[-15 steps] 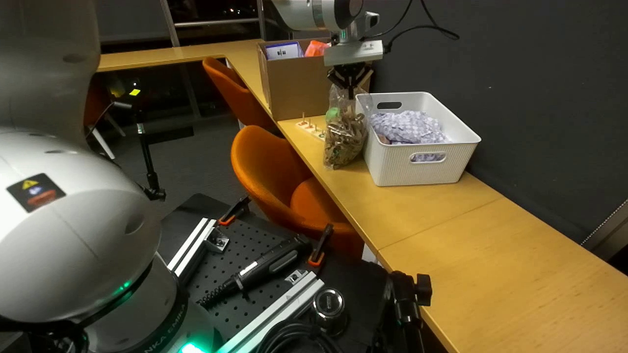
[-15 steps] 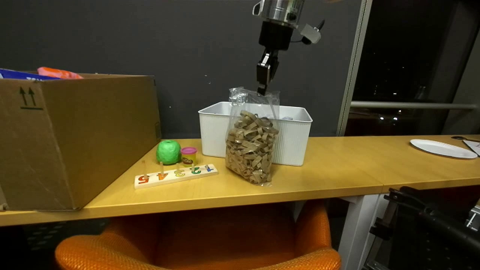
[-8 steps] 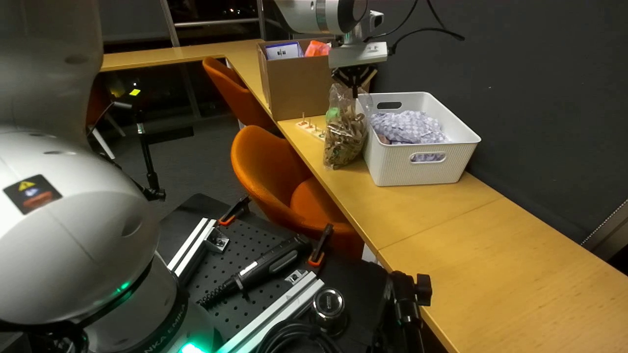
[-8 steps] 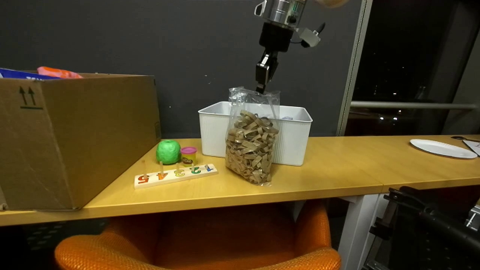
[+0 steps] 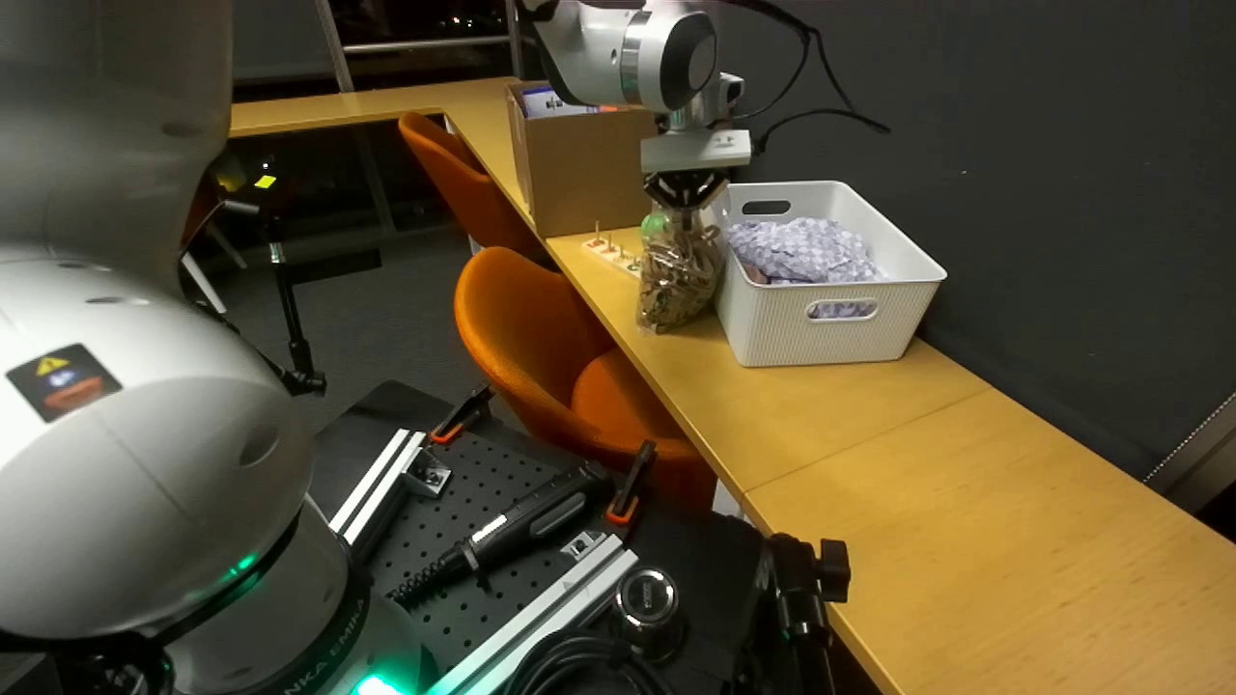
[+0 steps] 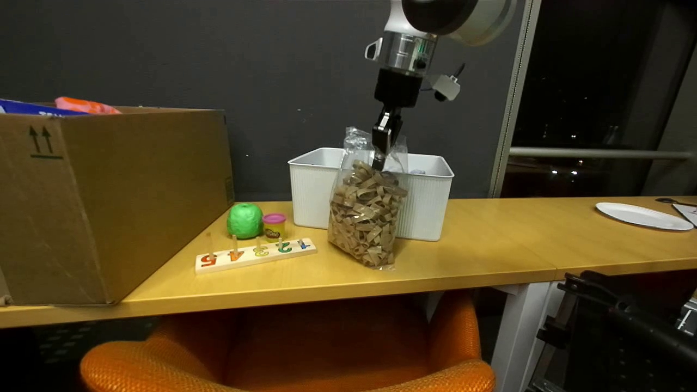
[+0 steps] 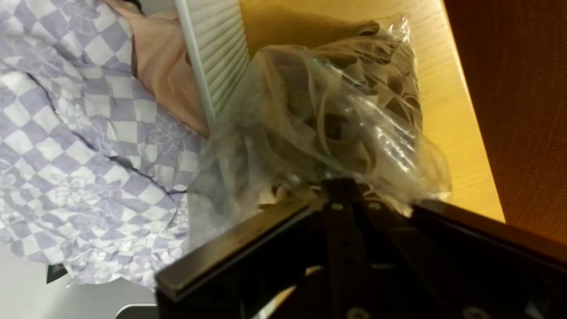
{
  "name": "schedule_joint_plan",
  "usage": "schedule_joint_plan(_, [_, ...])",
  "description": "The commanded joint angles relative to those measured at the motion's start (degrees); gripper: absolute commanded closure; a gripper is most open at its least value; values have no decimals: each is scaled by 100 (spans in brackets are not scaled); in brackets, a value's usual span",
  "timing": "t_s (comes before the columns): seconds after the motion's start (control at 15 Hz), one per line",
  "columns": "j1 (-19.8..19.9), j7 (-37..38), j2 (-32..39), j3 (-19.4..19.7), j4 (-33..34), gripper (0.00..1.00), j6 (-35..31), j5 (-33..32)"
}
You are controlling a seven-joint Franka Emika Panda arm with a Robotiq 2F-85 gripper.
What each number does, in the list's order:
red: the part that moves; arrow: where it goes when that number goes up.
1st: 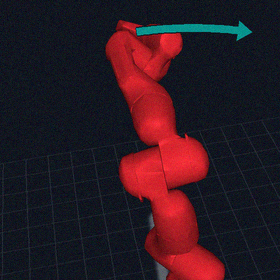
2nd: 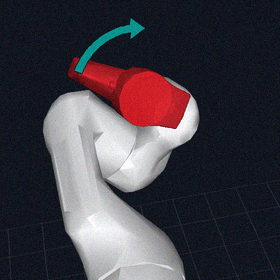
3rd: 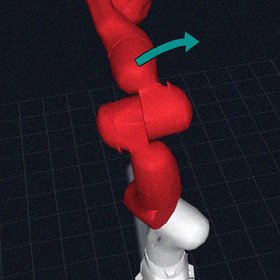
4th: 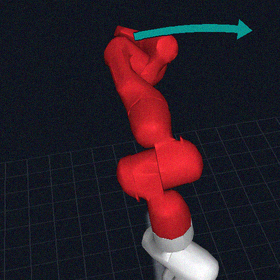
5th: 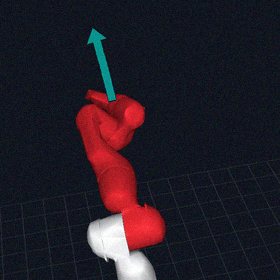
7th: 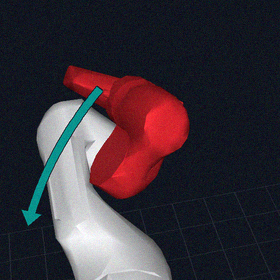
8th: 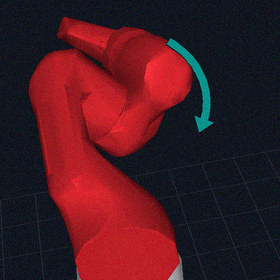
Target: Remove the rubber band from the packet
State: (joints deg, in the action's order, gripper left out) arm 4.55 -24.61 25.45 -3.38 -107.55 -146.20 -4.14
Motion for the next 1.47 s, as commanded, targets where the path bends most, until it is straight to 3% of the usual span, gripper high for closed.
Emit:
schedule_joint_plan(0.0, [111, -164, 102, -118, 11, 73, -110, 111])
schedule_joint_plan(0.6, [34, -129, 517, -92, 184, 9, -41, -10])
schedule_joint_plan(0.8, [-20, -72, 633, -52, 249, 1, -46, -94])
schedule_joint_plan(0.87, [-24, -70, 654, -53, 263, 2, -53, -105])
schedule_joint_plan(0.93, [-7, -96, 660, -75, 270, 11, -57, -88])
schedule_joint_plan(1.0, [9, -116, 665, -94, 284, 28, -75, -65])
schedule_joint_plan(1.4, [10, -92, 647, -92, 318, 75, -95, -60])
